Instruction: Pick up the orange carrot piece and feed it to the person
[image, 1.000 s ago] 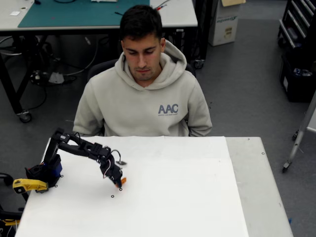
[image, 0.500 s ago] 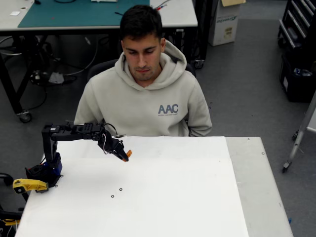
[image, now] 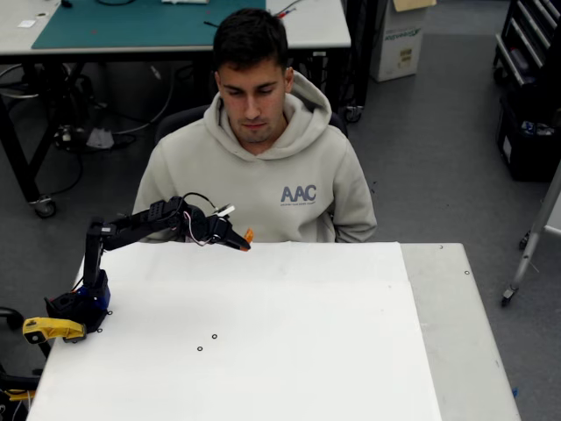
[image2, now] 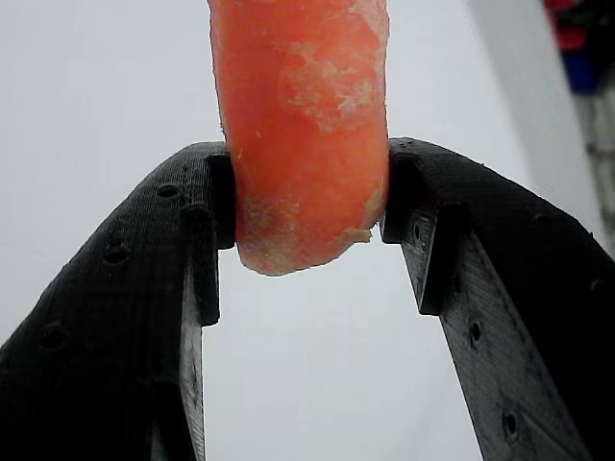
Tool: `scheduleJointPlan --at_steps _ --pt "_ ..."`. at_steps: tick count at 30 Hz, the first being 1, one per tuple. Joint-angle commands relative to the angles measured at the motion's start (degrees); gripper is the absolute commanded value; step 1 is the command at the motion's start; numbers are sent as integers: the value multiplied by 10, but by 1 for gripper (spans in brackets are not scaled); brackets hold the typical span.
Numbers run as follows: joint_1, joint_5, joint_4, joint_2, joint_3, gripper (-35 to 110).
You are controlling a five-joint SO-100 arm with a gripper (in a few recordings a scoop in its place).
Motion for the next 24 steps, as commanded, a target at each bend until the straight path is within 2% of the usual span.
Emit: scheduleJointPlan --at_steps 1,15,19,24 --pt "-10 -7 6 -43 -162 -1" --pt "-88 -10 5 -253 -573 -1" --pt "-126 -28 4 -266 -596 -1" --pt "-161 -105 4 -273 -582 -1"
